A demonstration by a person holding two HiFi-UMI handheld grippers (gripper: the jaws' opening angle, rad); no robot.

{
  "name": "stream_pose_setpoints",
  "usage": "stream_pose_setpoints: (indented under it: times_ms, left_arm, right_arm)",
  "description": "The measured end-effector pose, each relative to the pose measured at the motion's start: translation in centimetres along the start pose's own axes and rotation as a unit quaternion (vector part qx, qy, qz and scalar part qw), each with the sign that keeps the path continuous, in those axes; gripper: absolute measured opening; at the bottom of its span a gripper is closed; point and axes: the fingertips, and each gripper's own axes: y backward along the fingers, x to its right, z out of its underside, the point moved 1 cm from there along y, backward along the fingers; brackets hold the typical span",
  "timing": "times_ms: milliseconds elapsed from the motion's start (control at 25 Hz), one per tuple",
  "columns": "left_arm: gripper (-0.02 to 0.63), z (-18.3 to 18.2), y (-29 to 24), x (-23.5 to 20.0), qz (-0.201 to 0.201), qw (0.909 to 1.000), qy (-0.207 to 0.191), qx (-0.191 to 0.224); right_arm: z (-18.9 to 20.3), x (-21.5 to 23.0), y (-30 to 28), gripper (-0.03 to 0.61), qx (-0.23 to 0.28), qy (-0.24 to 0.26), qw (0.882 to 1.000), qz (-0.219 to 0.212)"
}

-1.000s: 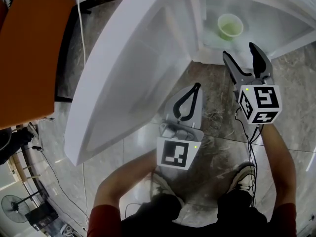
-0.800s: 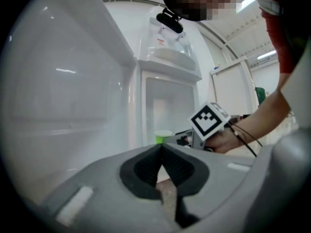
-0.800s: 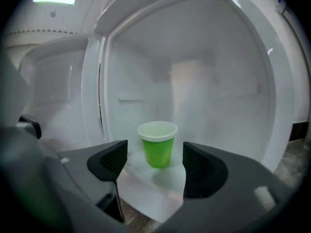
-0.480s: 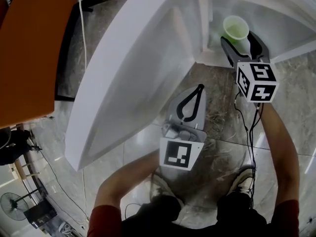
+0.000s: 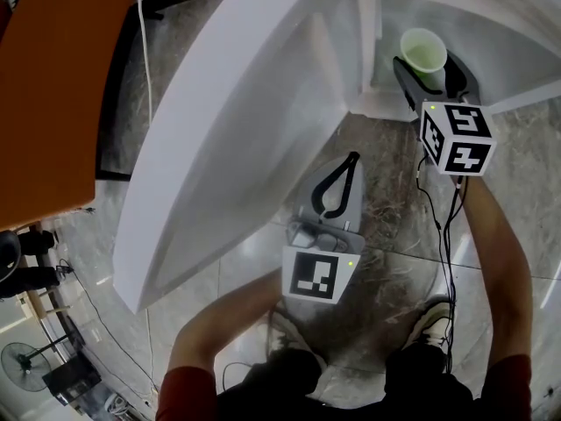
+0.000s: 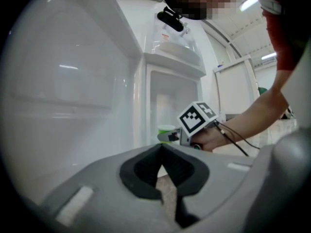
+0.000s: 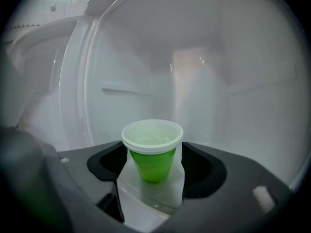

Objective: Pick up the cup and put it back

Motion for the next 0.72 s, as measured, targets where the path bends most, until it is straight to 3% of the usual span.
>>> stream_pose_setpoints:
  times_ms: [720]
  left_arm:
    - [0.0,0.43,0.03,0.04,-0.002,1.0,0.007,-0.007]
  right_arm:
    - [-0.41,-0.25,0.6,0.301,0.014,0.013,1.0,0.004]
